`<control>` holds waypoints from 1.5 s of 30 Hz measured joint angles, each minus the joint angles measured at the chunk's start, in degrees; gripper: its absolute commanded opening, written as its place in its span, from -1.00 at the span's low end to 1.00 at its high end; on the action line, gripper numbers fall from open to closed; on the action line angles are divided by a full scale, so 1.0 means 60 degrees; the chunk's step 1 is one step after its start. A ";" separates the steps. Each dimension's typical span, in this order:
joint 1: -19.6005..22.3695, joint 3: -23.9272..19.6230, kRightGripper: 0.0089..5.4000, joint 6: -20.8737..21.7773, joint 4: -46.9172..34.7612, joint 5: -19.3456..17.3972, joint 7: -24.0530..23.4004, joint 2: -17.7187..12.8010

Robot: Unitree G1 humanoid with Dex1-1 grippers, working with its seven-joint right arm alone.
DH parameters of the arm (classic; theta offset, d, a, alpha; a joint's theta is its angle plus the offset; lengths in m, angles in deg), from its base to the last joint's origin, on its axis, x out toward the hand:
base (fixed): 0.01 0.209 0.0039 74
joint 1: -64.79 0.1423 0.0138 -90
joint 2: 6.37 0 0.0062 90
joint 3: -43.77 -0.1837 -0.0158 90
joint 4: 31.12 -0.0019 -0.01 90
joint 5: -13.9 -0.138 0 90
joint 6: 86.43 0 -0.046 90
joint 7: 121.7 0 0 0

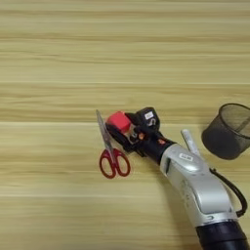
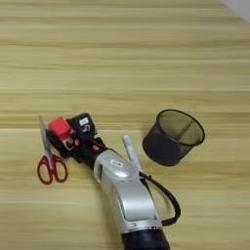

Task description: Move the objects on the table

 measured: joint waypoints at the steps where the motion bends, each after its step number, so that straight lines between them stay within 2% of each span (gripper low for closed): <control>1: 0.0000 0.0007 0.12 -0.0004 0.0000 0.0000 0.0003 0.0003; 9: -0.0003 0.0012 -0.16 -0.0035 -0.0001 -0.0002 -0.0008 0.0006; 28: -0.0339 -0.0093 -0.16 -0.0535 -0.0769 0.0000 -0.0278 -0.0007; 33: -0.0621 -0.0168 -0.16 -0.0851 -0.1402 0.0000 -0.0312 -0.0039; 45: -0.1286 -0.0197 -0.16 -0.1074 -0.1939 0.0055 -0.0476 -0.0080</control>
